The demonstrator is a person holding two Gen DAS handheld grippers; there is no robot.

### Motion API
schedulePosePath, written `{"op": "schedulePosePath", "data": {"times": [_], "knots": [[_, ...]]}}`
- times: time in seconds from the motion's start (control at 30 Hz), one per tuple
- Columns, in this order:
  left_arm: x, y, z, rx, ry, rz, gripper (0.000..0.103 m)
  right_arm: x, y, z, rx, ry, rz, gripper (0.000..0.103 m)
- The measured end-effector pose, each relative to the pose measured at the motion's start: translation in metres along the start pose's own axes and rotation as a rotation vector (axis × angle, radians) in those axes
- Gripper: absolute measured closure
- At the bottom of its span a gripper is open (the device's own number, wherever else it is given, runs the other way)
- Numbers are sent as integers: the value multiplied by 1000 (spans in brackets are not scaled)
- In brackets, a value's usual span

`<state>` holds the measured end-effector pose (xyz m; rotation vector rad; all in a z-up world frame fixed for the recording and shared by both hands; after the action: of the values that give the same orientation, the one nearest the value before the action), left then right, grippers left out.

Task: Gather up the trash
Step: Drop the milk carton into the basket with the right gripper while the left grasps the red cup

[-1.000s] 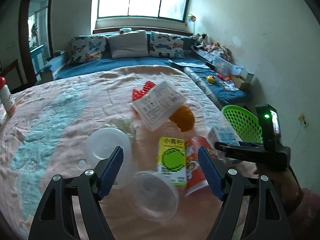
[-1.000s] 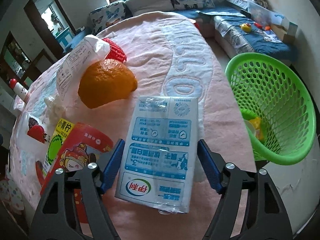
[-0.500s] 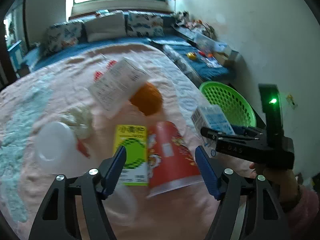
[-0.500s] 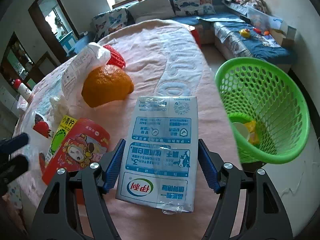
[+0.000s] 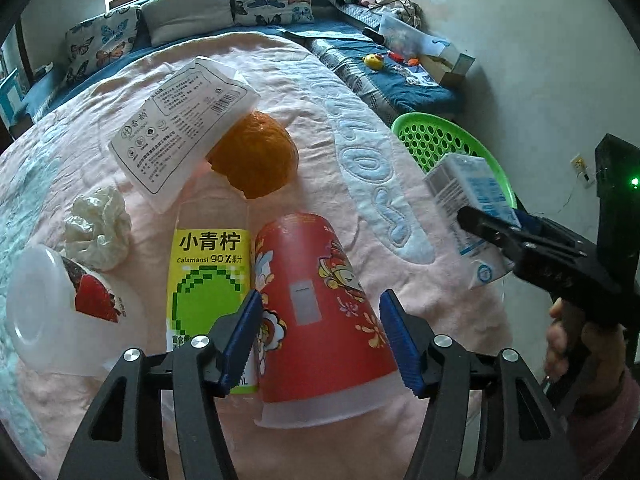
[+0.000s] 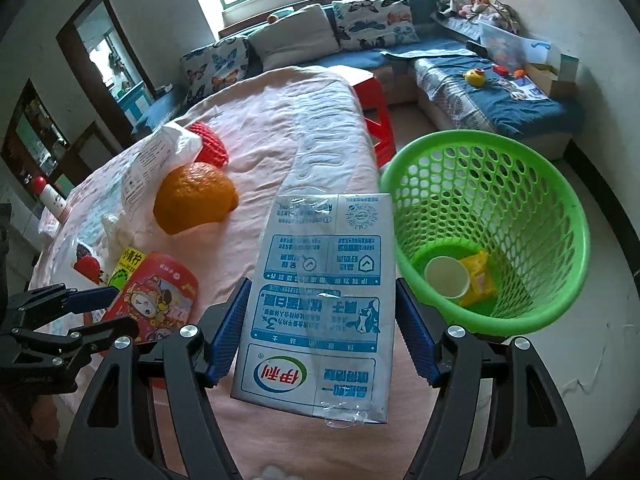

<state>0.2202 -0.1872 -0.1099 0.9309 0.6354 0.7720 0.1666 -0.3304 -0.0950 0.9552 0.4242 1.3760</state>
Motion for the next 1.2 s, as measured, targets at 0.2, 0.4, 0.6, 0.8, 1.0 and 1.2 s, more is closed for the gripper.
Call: {"op": "schedulePosePath", "data": {"times": [0.2, 0.4, 0.6, 0.8, 1.0, 1.2], "knots": [[0, -12, 2, 37, -4, 24, 39, -16, -2, 2, 2, -12, -15, 33], [-9, -25, 2, 61, -28, 30, 34, -38, 0, 9, -9, -34, -36, 33], [-11, -24, 4, 55, -35, 34, 35, -82, 0, 25, -27, -74, -92, 33], [-11, -22, 4, 46, -15, -4, 37, -127, -18, 32, -10, -106, -156, 33], [-19, -14, 3, 26, -25, -41, 37, -159, -44, 33, 26, -141, -189, 33], [-27, 1, 9, -14, -25, -88, 38, -180, -67, 37, 46, -153, -206, 31]]}}
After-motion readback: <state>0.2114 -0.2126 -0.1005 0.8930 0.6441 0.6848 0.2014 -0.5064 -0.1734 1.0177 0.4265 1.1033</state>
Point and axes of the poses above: each gripper's, at about its wrist camera, not at the fingertips, and y roughly against the way its jaws point, x to its left, z to its top, the point moved 8 cm from there along -y, roughly the way its jaws point, and after that the axes turned 4 degrees about -y, right-handed, at the moved point
